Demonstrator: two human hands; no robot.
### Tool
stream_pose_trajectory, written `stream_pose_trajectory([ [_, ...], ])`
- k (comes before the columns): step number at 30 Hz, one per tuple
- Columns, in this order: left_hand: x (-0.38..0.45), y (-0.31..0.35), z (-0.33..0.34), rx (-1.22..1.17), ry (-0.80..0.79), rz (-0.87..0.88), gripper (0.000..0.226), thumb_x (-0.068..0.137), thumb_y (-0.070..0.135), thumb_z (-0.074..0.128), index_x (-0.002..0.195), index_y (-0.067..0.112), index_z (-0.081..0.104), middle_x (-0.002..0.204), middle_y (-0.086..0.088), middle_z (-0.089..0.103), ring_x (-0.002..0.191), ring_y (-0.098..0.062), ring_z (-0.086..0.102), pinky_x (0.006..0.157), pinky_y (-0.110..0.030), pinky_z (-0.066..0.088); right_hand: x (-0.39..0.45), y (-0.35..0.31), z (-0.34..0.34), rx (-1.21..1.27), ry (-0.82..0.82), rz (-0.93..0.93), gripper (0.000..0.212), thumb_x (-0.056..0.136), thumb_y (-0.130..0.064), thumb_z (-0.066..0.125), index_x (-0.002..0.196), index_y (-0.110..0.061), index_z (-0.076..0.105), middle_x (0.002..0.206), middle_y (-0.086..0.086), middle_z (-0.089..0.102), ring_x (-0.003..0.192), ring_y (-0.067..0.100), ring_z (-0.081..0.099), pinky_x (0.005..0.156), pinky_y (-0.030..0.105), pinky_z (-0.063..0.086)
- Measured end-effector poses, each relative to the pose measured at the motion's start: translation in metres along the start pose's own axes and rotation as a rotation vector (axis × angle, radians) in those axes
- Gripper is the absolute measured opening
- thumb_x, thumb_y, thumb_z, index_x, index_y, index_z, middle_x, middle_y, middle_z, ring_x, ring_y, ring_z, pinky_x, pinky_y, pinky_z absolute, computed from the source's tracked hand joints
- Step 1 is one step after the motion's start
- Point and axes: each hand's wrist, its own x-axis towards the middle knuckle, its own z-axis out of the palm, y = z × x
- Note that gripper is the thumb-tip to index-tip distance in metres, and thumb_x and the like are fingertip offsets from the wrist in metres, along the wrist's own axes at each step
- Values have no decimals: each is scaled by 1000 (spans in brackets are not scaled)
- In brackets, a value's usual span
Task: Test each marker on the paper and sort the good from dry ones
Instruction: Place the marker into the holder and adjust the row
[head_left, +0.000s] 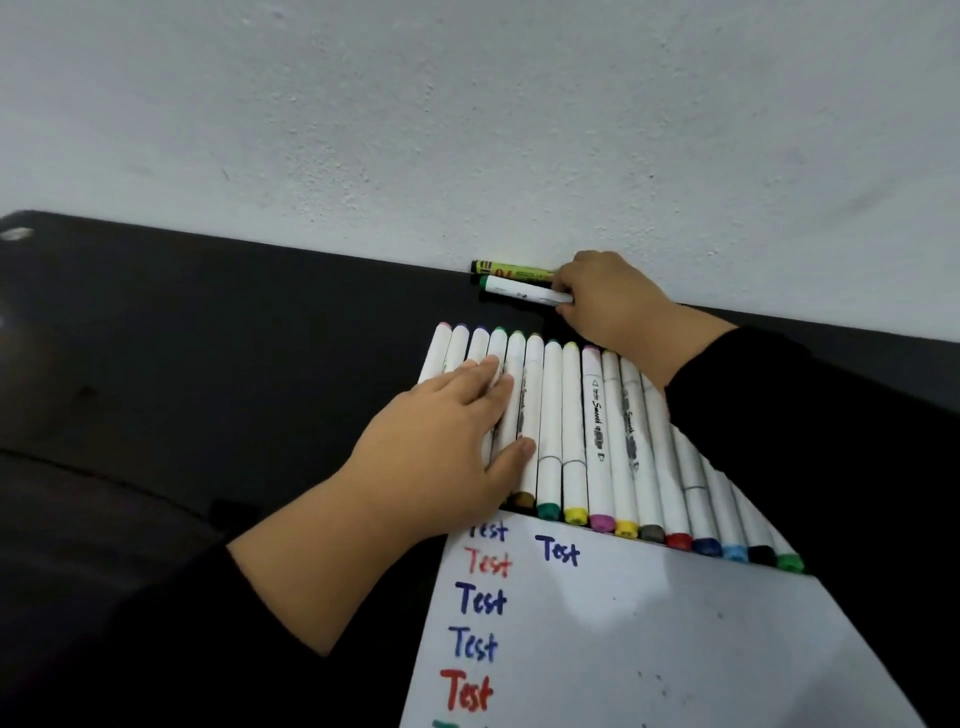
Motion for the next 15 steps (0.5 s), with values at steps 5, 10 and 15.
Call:
stream_pose_trajectory([
  [5,0,0,0,5,-2,-5,65,92,59,25,149,31,8,156,13,1,142,-5,5,113,-28,14,-7,-1,-2,32,4,35,28,91,-13,51,117,-4,60,118,17,54,112,32,48,89,32,40],
  [10,-3,2,-4,20,-2,-21,65,93,59,24,149,31,7,157,11,3,143,-8,7,113,-29,16,-25,-4,-18,74,28,51,28,90,-15,54,116,-5,59,118,14,54,111,29,49,88,33,39],
  [15,-9,9,-20,37,21,-44,63,94,58,23,149,31,10,155,12,14,140,-8,20,108,-29,28,-57,-20,-55,271,26,169,21,85,-16,59,104,-11,64,101,5,61,82,20,58,72,33,50],
])
